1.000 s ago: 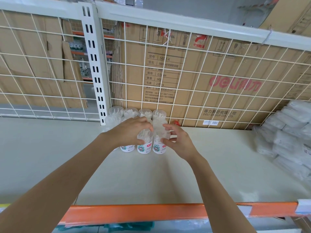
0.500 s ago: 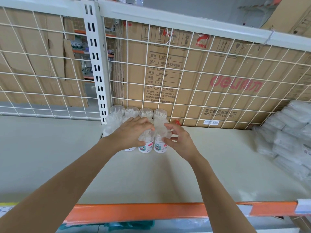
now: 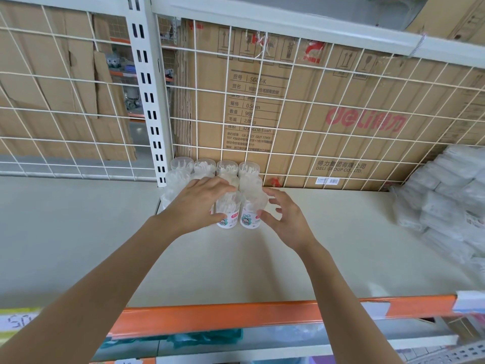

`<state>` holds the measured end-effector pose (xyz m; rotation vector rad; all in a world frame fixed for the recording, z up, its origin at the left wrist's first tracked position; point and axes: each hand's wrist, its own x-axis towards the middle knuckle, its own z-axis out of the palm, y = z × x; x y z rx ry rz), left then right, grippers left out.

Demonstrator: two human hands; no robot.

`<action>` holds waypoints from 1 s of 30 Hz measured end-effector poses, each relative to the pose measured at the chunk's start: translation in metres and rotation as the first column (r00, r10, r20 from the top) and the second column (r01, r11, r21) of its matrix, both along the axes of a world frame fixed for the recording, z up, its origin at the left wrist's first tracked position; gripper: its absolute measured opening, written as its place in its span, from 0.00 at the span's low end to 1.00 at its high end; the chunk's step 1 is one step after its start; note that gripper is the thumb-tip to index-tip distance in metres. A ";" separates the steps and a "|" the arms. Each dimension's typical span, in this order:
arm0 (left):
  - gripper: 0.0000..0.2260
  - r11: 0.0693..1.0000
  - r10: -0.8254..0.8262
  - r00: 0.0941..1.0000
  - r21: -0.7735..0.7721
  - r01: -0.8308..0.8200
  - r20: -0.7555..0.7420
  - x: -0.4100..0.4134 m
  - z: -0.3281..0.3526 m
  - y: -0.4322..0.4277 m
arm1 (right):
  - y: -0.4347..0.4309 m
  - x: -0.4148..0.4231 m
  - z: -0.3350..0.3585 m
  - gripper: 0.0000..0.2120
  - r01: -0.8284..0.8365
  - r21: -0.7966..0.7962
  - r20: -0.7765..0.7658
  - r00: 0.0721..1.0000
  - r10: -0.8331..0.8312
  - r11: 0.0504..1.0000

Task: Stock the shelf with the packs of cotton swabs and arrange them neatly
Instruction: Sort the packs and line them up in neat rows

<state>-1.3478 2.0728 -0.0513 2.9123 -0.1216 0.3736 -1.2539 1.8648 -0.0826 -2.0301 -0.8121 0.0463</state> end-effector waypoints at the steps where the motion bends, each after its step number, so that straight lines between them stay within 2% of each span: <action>1: 0.27 1.000 0.009 1.000 0.004 -0.009 -0.017 -0.002 -0.002 0.000 | -0.002 -0.002 -0.001 0.24 -0.005 -0.015 0.023 1.000 0.005 1.000; 6: 0.29 0.999 0.046 0.994 0.028 -0.043 -0.097 -0.008 -0.012 -0.001 | -0.001 -0.008 -0.001 0.25 -0.014 -0.132 0.157 0.987 0.035 0.991; 10: 0.38 0.992 0.121 0.988 -0.025 -0.124 -0.099 -0.007 -0.009 -0.002 | 0.014 -0.001 0.008 0.28 -0.005 -0.283 0.284 0.955 0.089 0.959; 13: 0.27 0.975 0.221 0.962 -0.001 -0.224 -0.163 -0.004 -0.007 0.001 | 0.023 0.008 0.012 0.24 -0.026 -0.424 0.268 0.951 0.153 0.905; 15: 0.25 0.972 0.229 0.947 0.009 -0.233 -0.223 -0.004 -0.007 0.002 | 0.026 0.011 0.010 0.23 -0.043 -0.465 0.237 0.956 0.171 0.884; 25: 0.25 0.965 0.261 0.944 0.085 -0.248 -0.200 -0.004 -0.013 0.002 | 0.028 0.009 0.008 0.23 -0.052 -0.474 0.199 0.966 0.164 0.879; 28: 0.27 0.972 0.236 0.955 0.041 -0.233 -0.180 -0.005 -0.012 0.003 | 0.026 0.007 0.012 0.23 -0.053 -0.434 0.173 0.975 0.141 0.899; 30: 0.34 0.972 0.228 0.967 -0.024 -0.232 -0.112 -0.011 -0.007 0.003 | 0.021 0.003 0.016 0.23 -0.018 -0.350 0.169 0.982 0.082 0.937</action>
